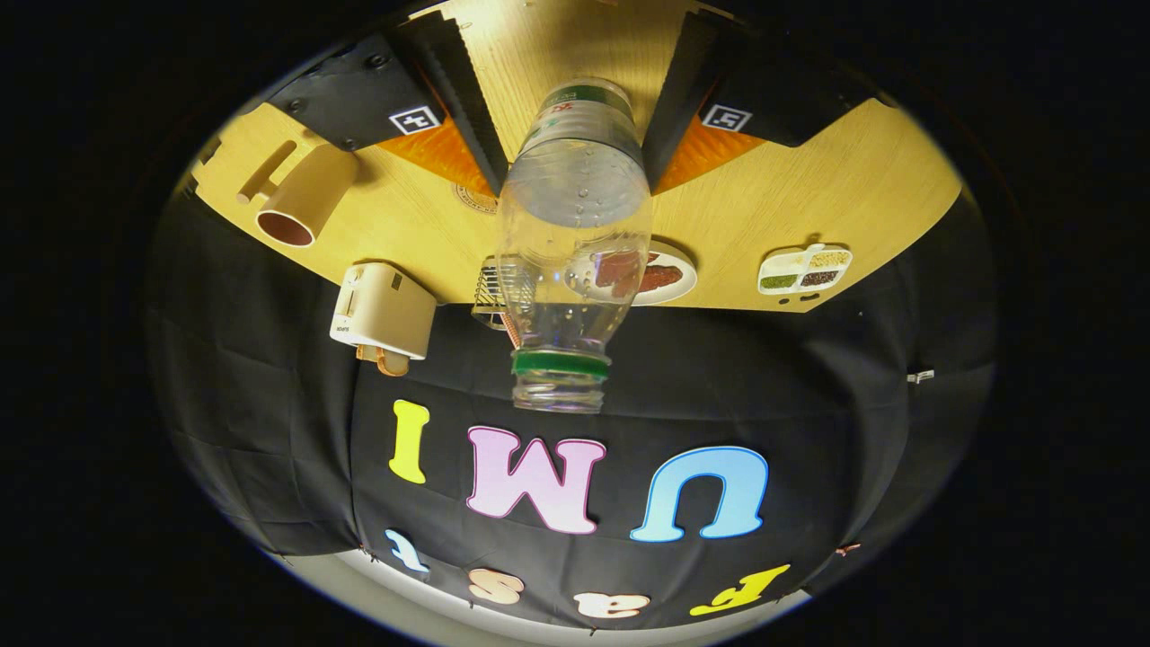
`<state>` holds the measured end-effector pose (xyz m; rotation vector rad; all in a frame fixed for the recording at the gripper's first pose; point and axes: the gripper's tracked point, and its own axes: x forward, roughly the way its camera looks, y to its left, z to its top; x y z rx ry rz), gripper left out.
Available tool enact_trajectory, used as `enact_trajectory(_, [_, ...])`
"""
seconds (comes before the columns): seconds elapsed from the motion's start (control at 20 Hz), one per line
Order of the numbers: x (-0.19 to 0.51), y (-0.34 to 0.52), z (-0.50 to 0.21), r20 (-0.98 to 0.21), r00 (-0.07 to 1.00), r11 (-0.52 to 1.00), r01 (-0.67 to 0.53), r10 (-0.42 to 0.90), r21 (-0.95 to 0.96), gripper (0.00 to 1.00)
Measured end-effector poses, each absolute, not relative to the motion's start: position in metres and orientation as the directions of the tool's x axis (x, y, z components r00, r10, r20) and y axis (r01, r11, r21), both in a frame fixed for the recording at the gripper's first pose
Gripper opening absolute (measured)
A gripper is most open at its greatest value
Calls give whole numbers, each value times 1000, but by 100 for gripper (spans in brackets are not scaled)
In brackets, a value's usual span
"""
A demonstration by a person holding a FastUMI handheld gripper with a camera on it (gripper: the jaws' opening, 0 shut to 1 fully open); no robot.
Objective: Take the bottle from table, then pour the juice into the cup, finally place the bottle on the coaster
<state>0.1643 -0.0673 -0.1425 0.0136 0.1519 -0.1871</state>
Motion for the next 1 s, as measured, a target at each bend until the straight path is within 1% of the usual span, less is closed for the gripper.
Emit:
enact_trajectory(0.05, [164, -66, -142, -152, 971, 982, 187, -184, 0, 84])
enact_trajectory(0.1, [165, -66, -142, -154, 970, 982, 191, -189, -1, 81])
enact_trajectory(0.35, [164, -64, -142, -172, 968, 981, 192, -184, 34, 76])
enact_trajectory(0.5, [161, -60, -141, -183, 972, 985, 163, -149, 63, 74])
enact_trajectory(0.7, [158, -62, -124, -147, 980, 984, 150, -135, 97, 72])
enact_trajectory(0.8, [157, -64, -122, -152, 980, 981, 149, -130, 121, 72])
enact_trajectory(1.0, [151, -60, -112, -161, 984, 972, 111, -78, 208, 72])
